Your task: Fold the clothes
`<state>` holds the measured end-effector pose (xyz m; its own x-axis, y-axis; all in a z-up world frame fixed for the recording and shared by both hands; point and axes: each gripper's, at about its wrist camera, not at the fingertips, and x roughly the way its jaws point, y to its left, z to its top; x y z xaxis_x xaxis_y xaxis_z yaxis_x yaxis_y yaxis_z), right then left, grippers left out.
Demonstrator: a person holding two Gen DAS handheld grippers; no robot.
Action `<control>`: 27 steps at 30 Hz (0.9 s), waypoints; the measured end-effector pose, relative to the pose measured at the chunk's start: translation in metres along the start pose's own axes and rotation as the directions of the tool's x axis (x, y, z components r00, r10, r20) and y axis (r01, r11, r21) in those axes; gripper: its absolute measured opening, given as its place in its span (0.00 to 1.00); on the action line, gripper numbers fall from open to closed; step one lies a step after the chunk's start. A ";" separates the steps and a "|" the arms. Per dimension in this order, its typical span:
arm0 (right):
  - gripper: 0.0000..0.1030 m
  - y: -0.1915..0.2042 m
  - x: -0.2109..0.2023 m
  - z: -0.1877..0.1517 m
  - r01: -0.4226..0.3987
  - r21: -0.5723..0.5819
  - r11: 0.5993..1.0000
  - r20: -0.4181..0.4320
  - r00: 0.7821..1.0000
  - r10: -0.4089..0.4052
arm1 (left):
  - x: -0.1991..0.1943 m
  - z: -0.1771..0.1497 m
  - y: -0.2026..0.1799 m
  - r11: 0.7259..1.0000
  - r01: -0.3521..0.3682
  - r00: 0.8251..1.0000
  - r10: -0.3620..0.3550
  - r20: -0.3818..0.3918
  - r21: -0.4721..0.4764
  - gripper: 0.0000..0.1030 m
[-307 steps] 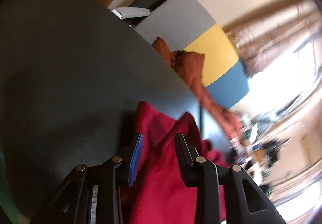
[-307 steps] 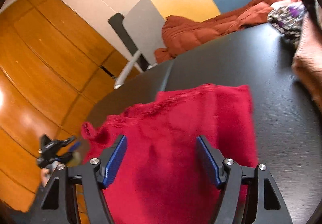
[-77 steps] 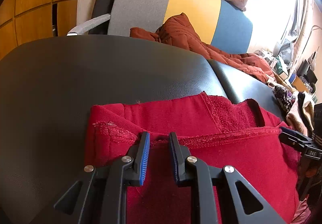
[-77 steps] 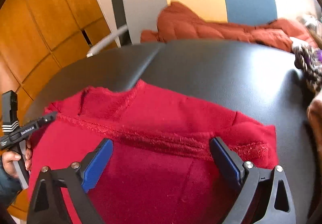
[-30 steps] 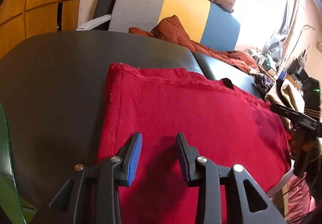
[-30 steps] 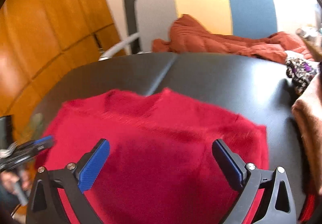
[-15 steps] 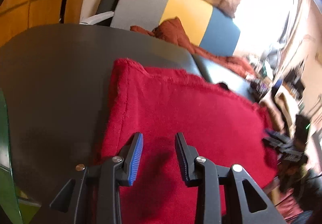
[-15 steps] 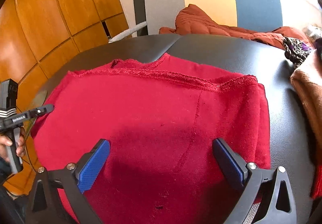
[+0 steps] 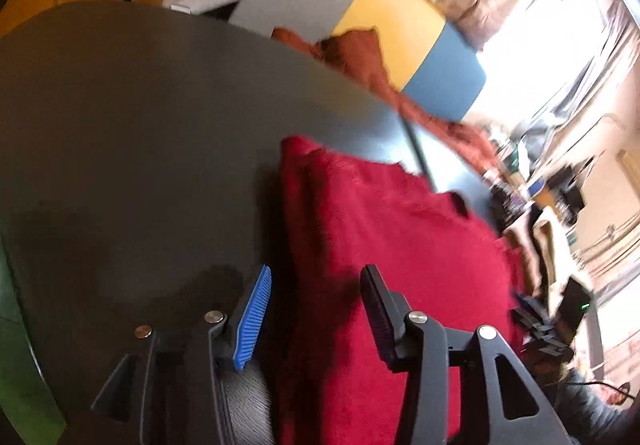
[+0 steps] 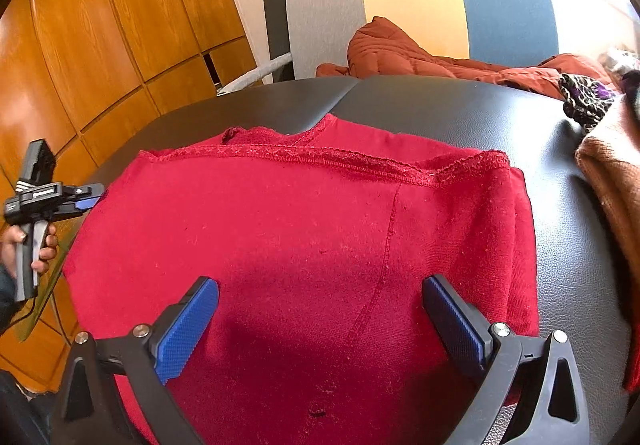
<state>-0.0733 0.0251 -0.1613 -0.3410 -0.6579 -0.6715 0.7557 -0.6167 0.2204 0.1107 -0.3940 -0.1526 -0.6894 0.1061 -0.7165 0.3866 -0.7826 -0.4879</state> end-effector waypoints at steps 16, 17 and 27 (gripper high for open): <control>1.00 -0.001 0.005 0.004 0.013 0.007 1.000 -0.005 1.000 -0.013 | 0.031 0.005 -0.014 0.995 0.091 0.993 -0.088 -0.080 0.044 0.18; 1.00 -0.001 0.005 0.004 0.013 0.007 1.000 -0.007 1.000 -0.013 | 0.031 0.005 -0.014 0.996 0.086 0.994 -0.083 -0.074 0.033 0.18; 1.00 0.005 -0.017 0.023 -0.109 -0.037 0.993 -0.120 0.987 0.104 | 0.020 0.029 -0.005 0.999 -0.013 0.999 0.012 -0.041 -0.032 0.16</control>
<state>-0.0768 0.0237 -0.1321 -0.1908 -0.6615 -0.7252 0.8084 -0.5250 0.2663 0.0773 -0.4054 -0.1500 -0.6592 0.1220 -0.7420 0.4152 -0.7637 -0.4944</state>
